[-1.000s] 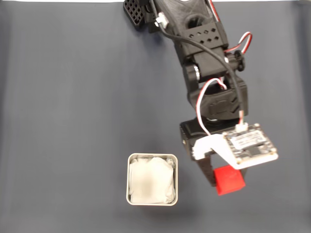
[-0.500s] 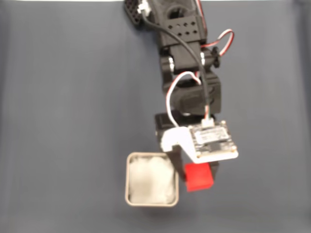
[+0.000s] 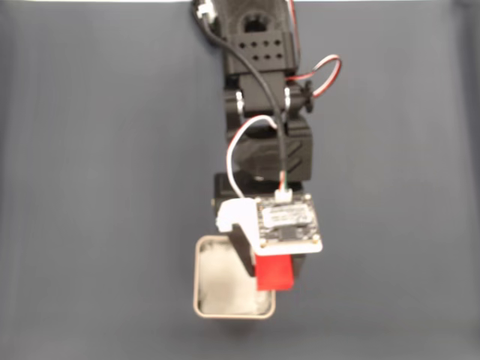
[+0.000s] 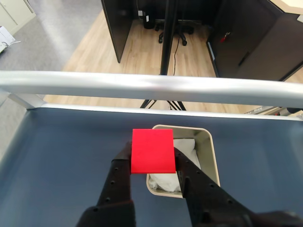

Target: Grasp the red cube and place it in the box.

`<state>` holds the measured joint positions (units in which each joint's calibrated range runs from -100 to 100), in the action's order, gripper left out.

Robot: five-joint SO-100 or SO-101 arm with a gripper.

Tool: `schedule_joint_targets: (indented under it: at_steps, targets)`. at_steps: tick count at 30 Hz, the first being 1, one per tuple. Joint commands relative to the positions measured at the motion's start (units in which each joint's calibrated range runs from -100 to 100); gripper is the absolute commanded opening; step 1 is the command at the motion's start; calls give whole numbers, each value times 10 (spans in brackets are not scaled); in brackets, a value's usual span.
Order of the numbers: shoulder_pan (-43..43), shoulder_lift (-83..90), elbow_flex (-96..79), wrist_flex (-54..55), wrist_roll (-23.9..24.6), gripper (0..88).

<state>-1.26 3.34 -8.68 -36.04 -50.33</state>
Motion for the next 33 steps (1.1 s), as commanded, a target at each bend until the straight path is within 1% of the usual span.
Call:
schedule_joint_targets:
  at_steps: [1, 14, 33]
  targets:
    - [13, 45, 3, 12, 3, 103]
    - [40, 61, -41, 32, -2, 103]
    - [62, 48, -44, 46, -7, 103]
